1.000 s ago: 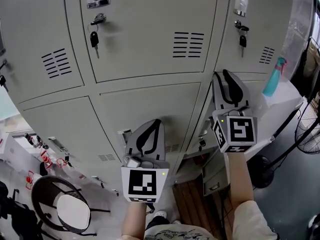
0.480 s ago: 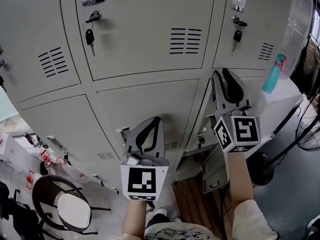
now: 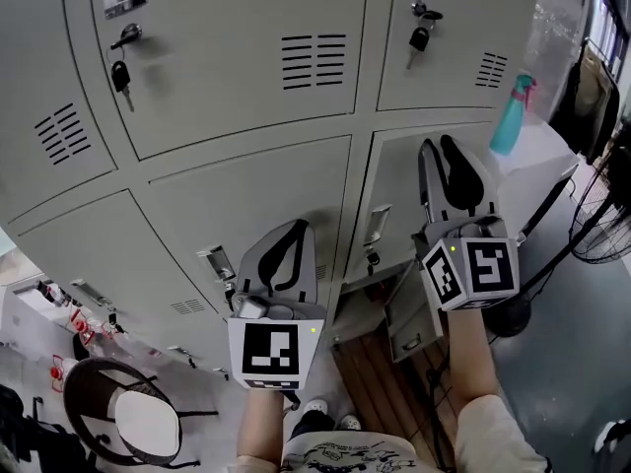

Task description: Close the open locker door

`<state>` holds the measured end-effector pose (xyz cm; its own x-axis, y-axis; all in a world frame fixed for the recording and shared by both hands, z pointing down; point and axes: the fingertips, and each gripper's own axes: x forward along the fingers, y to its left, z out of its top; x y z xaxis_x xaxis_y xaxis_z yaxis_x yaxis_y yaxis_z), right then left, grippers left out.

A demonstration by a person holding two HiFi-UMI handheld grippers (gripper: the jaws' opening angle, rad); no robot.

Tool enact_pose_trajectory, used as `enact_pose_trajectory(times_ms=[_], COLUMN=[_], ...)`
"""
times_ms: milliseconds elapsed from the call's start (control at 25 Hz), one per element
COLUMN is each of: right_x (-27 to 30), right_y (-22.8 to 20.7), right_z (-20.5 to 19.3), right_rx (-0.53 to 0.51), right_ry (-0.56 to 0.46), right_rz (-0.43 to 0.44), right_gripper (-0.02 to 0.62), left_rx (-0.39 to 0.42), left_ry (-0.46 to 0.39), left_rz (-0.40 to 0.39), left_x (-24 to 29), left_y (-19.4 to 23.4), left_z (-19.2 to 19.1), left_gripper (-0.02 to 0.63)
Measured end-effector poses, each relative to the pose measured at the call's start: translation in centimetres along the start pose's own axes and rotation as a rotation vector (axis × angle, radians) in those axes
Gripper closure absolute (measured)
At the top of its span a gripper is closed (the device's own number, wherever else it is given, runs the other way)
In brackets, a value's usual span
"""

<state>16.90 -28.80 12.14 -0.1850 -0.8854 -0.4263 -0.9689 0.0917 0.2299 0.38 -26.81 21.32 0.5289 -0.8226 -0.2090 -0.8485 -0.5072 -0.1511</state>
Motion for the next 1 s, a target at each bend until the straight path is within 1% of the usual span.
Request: enact_pose_trajectory(times_ms=[200,360,640,680,1000], right_x=[-4.0,-7.2,-12.8,-13.5,-20.0], right_y=[-3.0,-5.1,-7.7,-7.8,-9.5], right_z=[-0.7,-2.0,-5.8,-6.4,-11.9], right_rx=[-0.019,-0.017,0.003,0.008,0.072], right_ry=[0.044,0.086,0.182,0.195,0.319], right_rz=[-0.073,-0.126,-0.209,-0.213,-0.285], right_gripper=[0.517,0.517,0.513,0.468,0.465], left_rx=[-0.018,-0.025,-0.046,-0.047,-0.069], left_ry=[-0.001,0.007,0.044,0.047,0.1], left_rz=[-0.074,-0.125,-0.225,-0.237,-0.326], left_x=[1.1,1.8,2.7,2.9,3.4], left_y=[-3.0,-5.4,-10.1,-10.8,-15.4], left_z=[-0.7,-1.5,-3.5,-3.8,-6.9], left_gripper=[0.603,0.603,0.603,0.603,0.603])
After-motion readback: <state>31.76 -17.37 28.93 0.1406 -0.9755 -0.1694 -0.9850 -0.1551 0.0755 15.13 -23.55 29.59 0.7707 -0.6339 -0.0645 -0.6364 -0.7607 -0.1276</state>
